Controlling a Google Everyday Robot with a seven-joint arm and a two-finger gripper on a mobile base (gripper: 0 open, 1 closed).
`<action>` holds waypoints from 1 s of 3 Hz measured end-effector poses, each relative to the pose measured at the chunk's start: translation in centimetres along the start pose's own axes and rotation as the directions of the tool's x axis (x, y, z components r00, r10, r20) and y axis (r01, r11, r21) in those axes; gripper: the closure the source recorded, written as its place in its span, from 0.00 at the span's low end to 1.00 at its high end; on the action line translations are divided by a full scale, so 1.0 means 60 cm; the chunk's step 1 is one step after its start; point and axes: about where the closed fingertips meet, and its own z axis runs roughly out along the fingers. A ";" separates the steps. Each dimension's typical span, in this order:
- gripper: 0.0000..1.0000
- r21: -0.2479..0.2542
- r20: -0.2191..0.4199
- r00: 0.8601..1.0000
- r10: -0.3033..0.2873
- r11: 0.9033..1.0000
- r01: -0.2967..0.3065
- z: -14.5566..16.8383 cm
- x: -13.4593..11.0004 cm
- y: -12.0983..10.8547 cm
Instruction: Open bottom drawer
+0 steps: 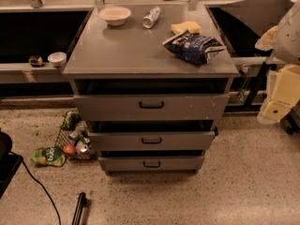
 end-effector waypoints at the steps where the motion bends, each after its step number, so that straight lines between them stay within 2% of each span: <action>1: 0.00 0.000 0.000 1.000 0.000 1.000 0.000 0.000 0.000 0.000; 2: 0.00 -0.029 -0.013 0.999 -0.029 0.999 0.029 0.017 -0.009 0.004; 3: 0.00 -0.091 0.028 0.997 -0.076 0.993 0.078 0.083 -0.020 0.025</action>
Offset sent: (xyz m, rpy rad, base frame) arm 0.0032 0.0137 -0.0254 -0.0337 0.0874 0.0690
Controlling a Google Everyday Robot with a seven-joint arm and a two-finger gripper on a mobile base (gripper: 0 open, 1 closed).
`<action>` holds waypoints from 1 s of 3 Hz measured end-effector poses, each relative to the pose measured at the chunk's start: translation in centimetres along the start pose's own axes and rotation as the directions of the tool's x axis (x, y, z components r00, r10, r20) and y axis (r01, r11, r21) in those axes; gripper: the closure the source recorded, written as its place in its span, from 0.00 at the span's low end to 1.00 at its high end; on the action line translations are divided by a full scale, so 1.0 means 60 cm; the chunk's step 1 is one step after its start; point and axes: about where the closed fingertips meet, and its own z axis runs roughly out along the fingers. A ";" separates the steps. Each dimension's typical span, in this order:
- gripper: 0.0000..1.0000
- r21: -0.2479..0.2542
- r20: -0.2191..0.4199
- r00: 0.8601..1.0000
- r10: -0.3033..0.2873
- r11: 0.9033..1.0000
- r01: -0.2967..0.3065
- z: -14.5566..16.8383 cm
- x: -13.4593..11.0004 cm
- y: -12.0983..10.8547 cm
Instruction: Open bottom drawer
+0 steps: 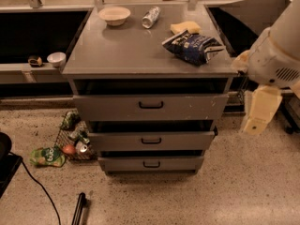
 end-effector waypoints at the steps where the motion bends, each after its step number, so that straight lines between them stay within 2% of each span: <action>1: 0.00 -0.050 0.064 0.997 -0.036 0.998 0.039 0.088 -0.010 0.028; 2: 0.00 -0.104 0.132 0.990 -0.058 0.992 0.072 0.173 -0.024 0.060; 3: 0.00 -0.179 0.177 0.982 -0.070 0.979 0.102 0.240 -0.035 0.085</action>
Offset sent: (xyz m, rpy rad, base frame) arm -0.0203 0.0626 -0.1632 0.2101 0.1190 0.1662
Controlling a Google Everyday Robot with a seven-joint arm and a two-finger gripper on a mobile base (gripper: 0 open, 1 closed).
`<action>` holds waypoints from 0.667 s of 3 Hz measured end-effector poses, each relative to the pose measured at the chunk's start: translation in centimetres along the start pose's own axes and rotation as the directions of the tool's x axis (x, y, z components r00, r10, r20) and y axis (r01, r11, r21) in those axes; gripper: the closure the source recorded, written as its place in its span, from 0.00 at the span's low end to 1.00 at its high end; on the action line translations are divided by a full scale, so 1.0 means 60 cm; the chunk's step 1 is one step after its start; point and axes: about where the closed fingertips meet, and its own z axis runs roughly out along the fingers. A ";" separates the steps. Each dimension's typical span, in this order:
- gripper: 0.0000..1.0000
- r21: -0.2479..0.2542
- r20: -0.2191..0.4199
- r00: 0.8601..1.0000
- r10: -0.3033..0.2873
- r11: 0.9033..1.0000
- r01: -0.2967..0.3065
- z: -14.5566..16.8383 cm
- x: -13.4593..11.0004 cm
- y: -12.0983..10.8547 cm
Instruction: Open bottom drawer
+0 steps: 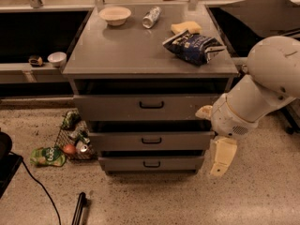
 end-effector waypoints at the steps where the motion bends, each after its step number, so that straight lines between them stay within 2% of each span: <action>1: 0.00 0.000 0.000 1.000 0.000 1.000 0.000 0.000 0.000 0.000; 2: 0.00 -0.003 0.005 1.000 -0.020 1.000 0.020 0.030 -0.001 0.000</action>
Offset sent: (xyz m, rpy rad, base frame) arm 0.0029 0.0161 -0.0415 0.0126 -0.0106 0.0430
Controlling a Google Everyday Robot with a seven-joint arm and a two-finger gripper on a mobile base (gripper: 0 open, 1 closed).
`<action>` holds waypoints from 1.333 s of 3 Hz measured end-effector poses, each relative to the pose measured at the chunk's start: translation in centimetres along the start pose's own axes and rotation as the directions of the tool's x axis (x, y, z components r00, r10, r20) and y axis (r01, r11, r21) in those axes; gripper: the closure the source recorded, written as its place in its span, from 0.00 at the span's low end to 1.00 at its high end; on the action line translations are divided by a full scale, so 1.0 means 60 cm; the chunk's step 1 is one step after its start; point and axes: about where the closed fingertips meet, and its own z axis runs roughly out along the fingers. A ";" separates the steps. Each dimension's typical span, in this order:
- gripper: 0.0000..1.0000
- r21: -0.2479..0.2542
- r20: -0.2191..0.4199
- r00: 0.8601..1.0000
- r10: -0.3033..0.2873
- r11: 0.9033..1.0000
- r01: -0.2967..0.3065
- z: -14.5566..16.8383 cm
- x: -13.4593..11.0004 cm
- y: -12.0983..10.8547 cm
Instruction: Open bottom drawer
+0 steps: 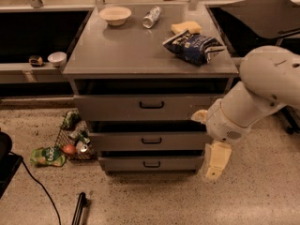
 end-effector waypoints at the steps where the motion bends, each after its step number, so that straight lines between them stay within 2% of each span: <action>1: 0.00 -0.017 0.014 1.000 -0.026 1.000 0.027 0.079 -0.001 0.004; 2: 0.00 -0.015 0.058 0.996 -0.060 0.998 0.061 0.159 -0.009 0.009; 3: 0.00 -0.037 0.142 0.987 -0.080 0.996 0.086 0.230 -0.017 0.011; 4: 0.00 -0.091 0.246 0.967 -0.067 0.992 0.092 0.310 -0.019 0.021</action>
Offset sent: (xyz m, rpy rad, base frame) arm -0.0021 0.0681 -0.1393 0.1128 -0.0304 0.1017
